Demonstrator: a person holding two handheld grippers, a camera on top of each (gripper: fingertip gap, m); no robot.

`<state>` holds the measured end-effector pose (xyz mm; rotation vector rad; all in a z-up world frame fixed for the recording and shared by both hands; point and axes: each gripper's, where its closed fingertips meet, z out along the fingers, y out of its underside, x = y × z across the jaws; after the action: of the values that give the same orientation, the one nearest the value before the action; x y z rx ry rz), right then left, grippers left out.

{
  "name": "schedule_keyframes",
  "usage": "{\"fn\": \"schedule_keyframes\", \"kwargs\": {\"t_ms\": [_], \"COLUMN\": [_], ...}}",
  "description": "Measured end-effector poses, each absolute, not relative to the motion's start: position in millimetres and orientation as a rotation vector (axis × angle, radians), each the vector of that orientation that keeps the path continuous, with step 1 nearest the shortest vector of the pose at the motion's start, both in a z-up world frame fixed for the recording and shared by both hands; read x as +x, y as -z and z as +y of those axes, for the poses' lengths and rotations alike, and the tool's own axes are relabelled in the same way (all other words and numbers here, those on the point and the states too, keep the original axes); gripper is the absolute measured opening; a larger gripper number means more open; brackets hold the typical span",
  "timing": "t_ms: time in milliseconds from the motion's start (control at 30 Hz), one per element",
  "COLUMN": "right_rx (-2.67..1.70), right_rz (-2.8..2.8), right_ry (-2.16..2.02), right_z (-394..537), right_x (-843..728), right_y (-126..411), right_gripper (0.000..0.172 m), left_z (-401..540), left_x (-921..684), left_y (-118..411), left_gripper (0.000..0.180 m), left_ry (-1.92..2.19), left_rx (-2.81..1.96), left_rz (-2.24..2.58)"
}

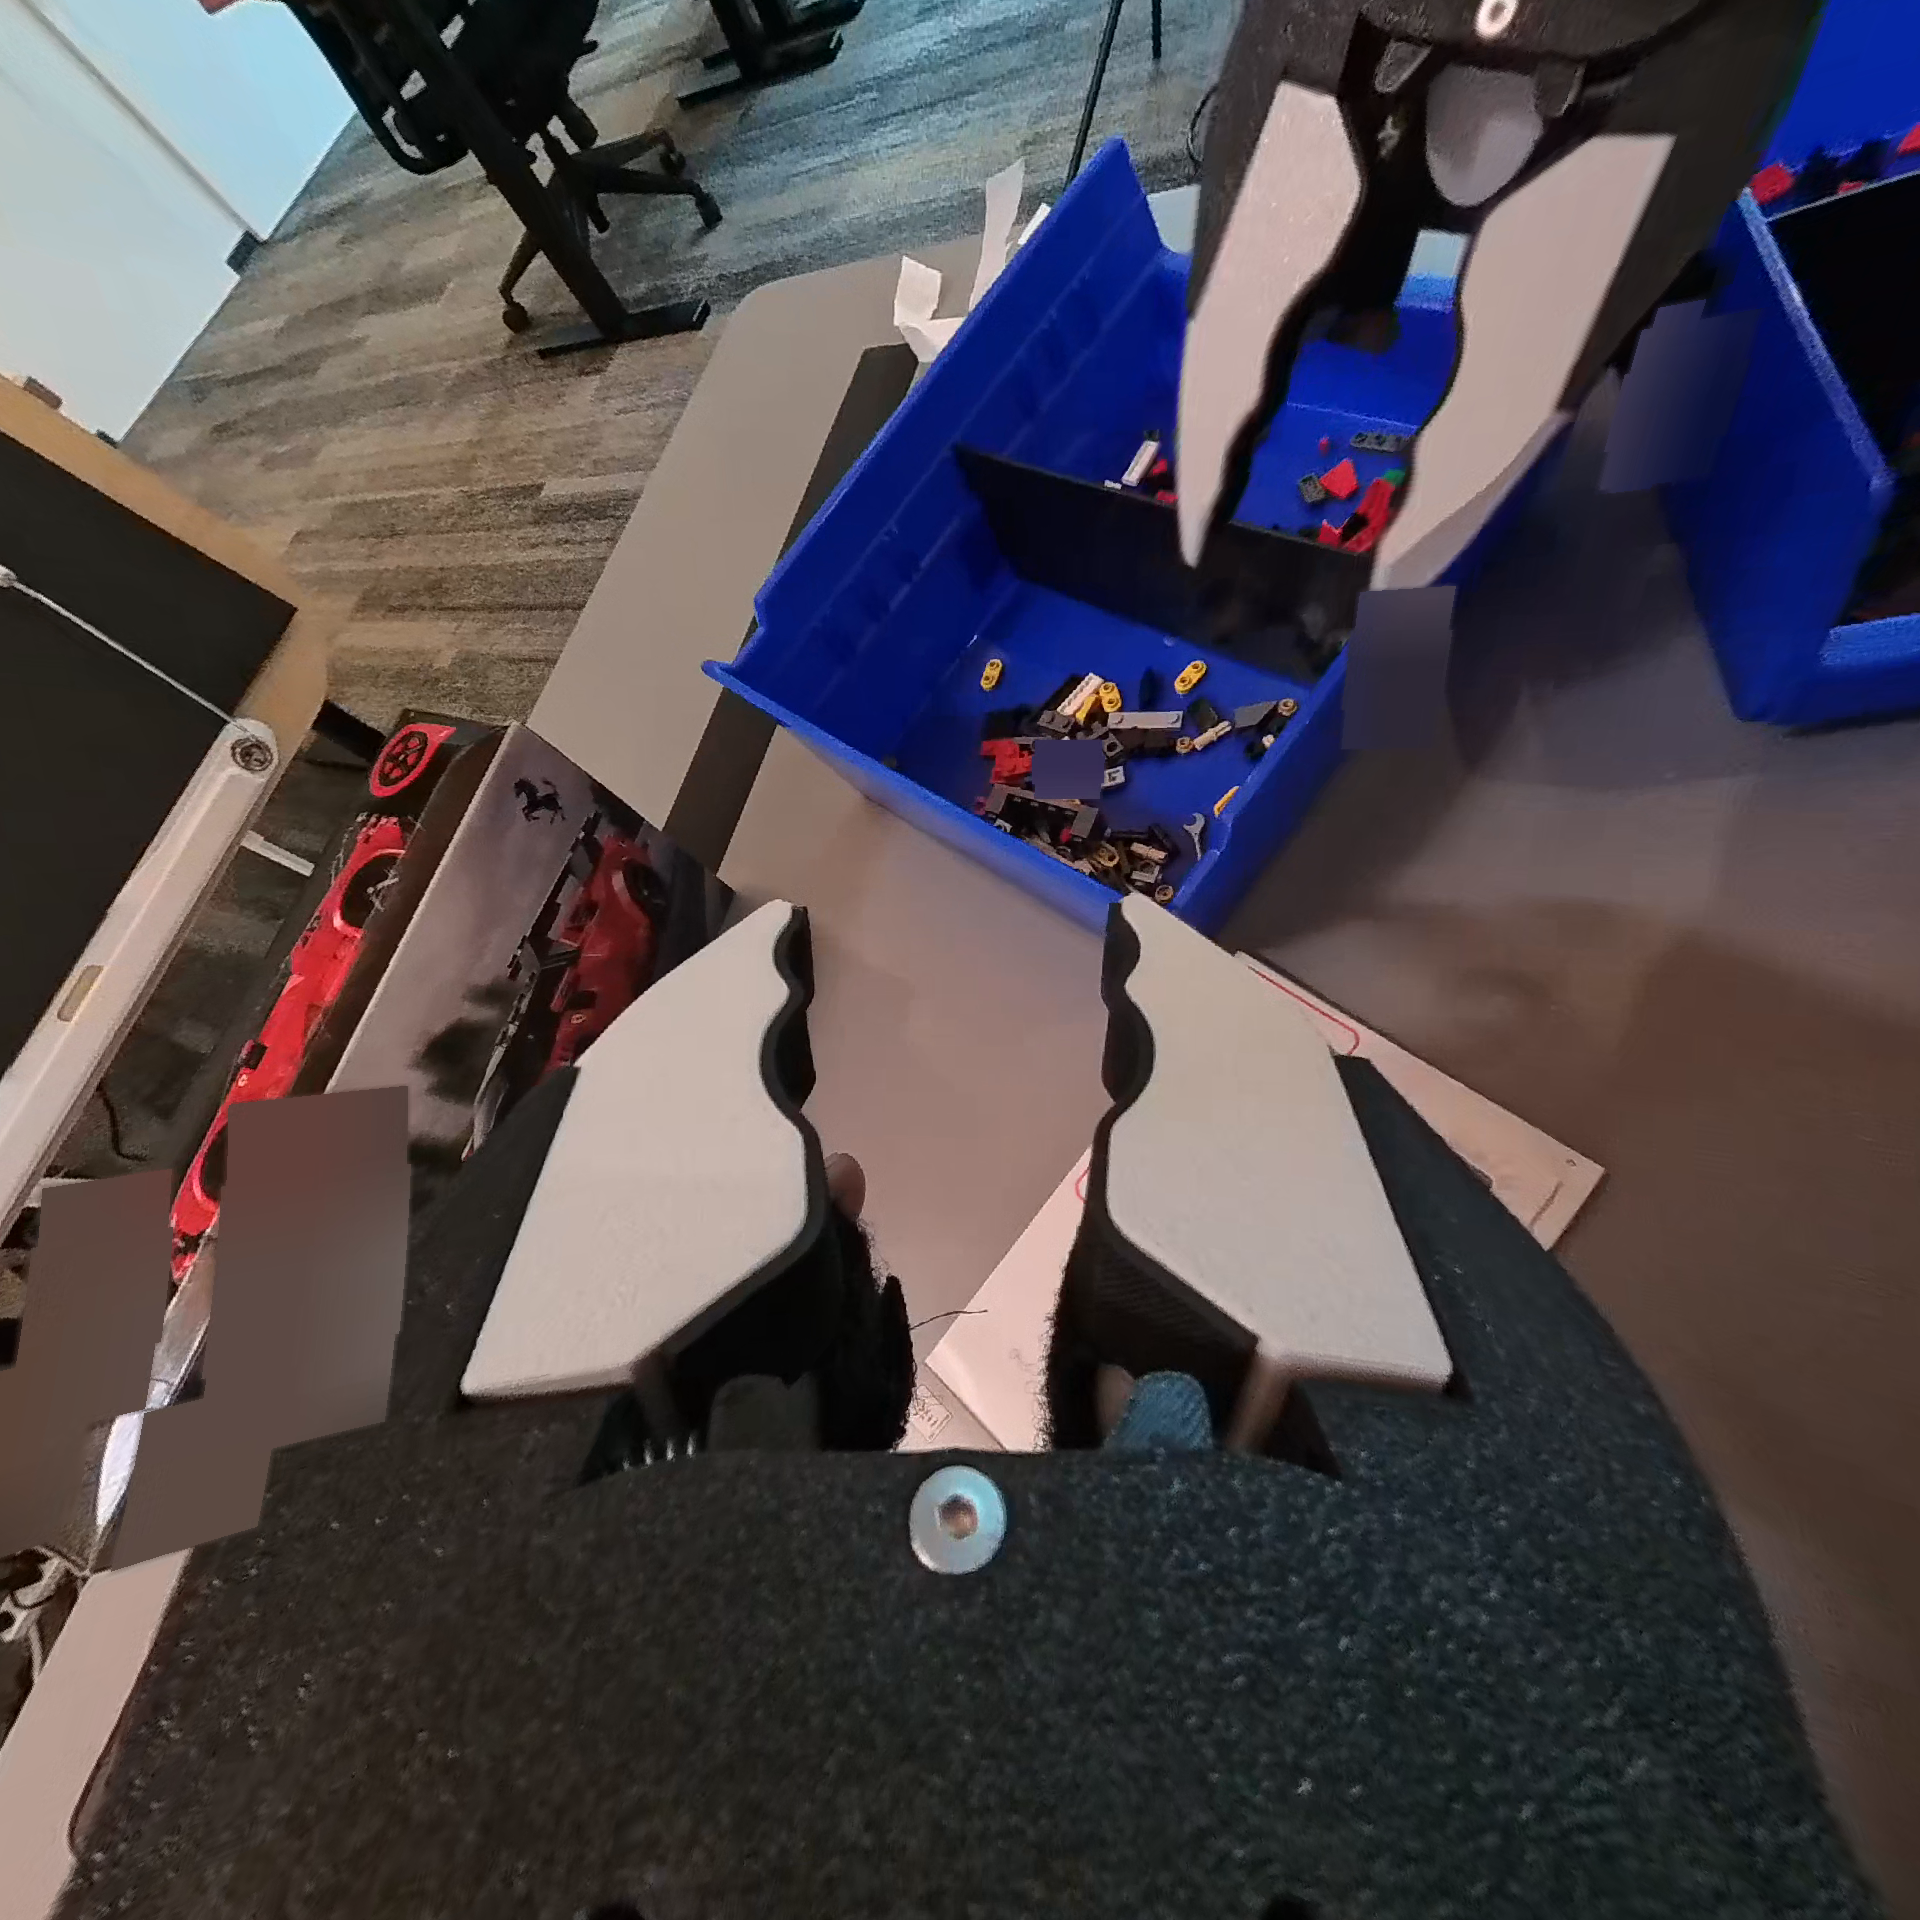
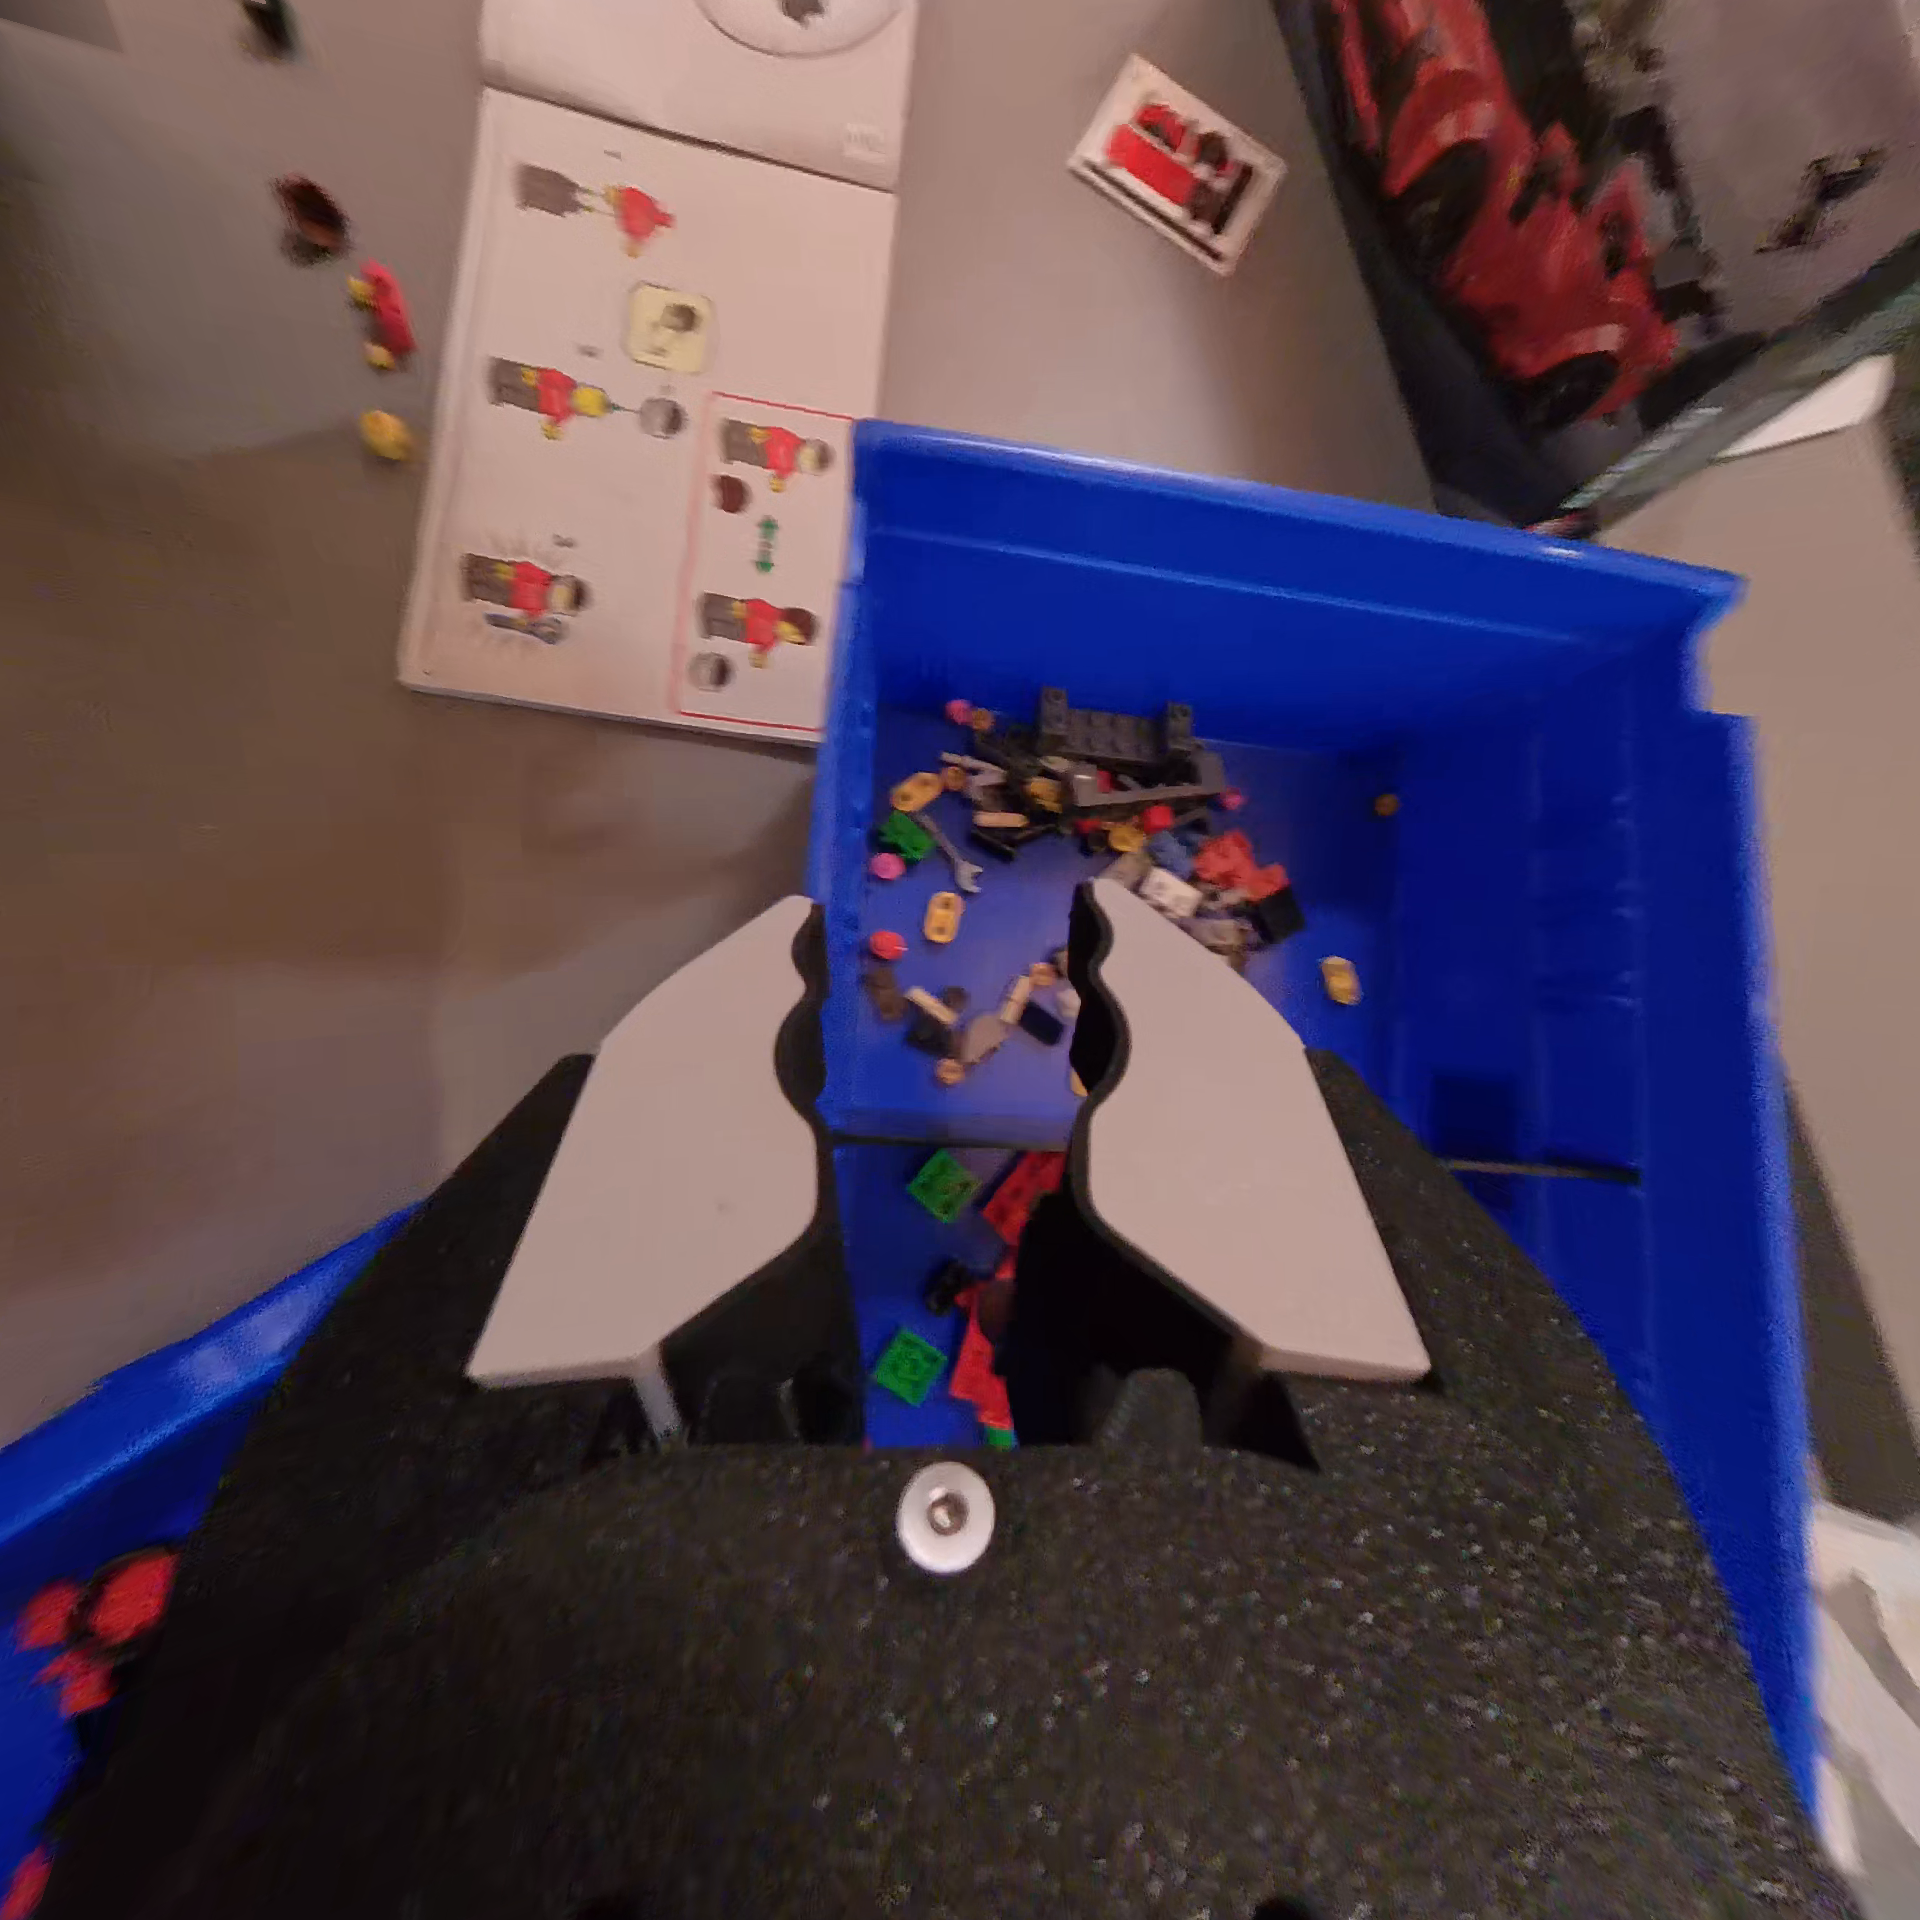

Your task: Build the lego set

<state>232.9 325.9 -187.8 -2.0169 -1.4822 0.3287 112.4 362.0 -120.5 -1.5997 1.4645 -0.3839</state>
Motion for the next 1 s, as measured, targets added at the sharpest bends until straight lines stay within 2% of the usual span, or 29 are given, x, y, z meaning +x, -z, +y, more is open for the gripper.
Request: {"fn": "schedule_keyframes", "kwargs": {"t_ms": [100,200,267,567,733,1000], "right_rx": [-2.108,-2.16,-2.163,-2.202,-2.237,-2.243], "right_rz": [-1.523,-1.597,-1.583,-1.578,-1.486,-1.363], "right_ry": [-0.413,-0.312,-0.278,-0.321,-0.406,-0.335], "right_z": [309.1,301.5,301.1,297.3,303.3,337.5], "right_x": [227.9,232.6,232.0,229.5,221.3,220.6], "right_y": [201.7,221.5,223.5,220.9,200.9,178.2], "right_gripper": [0.044,0.012,0.009,0.02,0.045,0.051], "left_z": [363.5,362.9,364.7,374.6,373.4,369.1], "left_x": [112.6,113.5,112.5,98.7,97.1,94.5], "left_y": [121.9,122.1,121.2,115.4,111.7,109.9], "left_gripper": [0.053,0.053,0.053,0.053,0.054,0.056], "left_ry": [0.378,0.393,0.391,0.411,0.428,0.424], "left_rx": [-1.603,-1.605,-1.603,-1.634,-1.636,-1.639], "left_rz": [1.465,1.466,1.458,1.391,1.379,1.389]}}
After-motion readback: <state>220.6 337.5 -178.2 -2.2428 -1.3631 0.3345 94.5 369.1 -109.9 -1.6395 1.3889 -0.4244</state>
